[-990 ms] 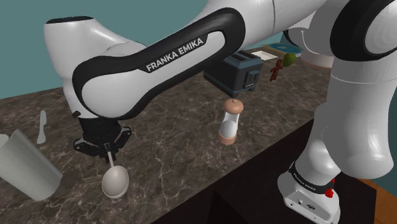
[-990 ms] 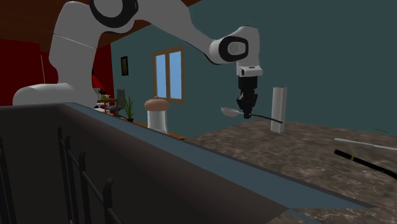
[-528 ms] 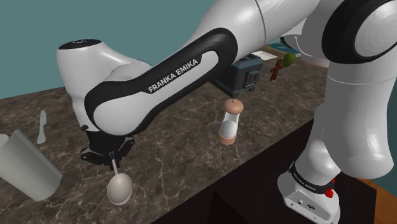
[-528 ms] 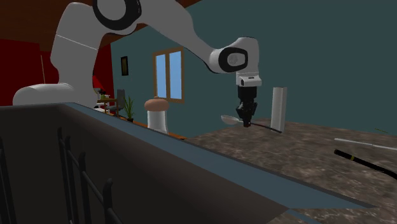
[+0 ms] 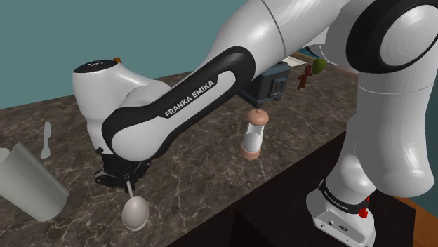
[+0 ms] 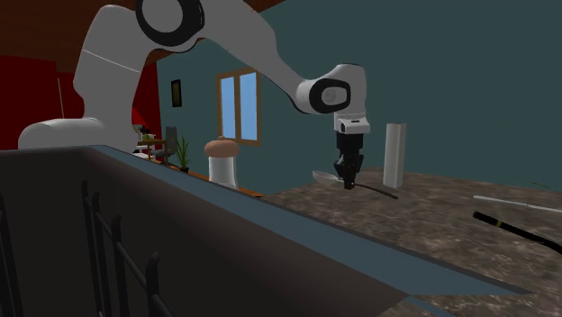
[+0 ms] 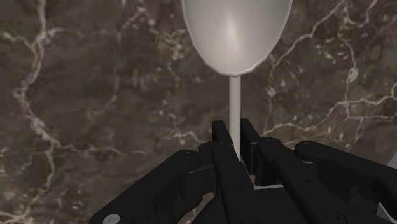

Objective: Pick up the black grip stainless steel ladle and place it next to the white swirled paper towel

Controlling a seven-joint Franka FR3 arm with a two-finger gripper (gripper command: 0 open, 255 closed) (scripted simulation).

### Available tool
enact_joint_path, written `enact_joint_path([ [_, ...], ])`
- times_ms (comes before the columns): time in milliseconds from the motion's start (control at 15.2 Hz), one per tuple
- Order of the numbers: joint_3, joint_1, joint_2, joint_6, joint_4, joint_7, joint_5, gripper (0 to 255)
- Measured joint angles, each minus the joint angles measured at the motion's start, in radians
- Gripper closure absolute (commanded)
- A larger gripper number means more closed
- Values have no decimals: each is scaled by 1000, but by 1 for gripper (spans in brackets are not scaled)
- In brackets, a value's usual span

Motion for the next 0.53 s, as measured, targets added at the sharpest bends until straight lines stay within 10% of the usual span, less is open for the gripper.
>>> enact_joint_path([
  [264,0,0,1,1,1,0,0,255],
  [330,0,0,1,1,1,0,0,0],
  [528,0,0,1,1,1,0,0,0],
])
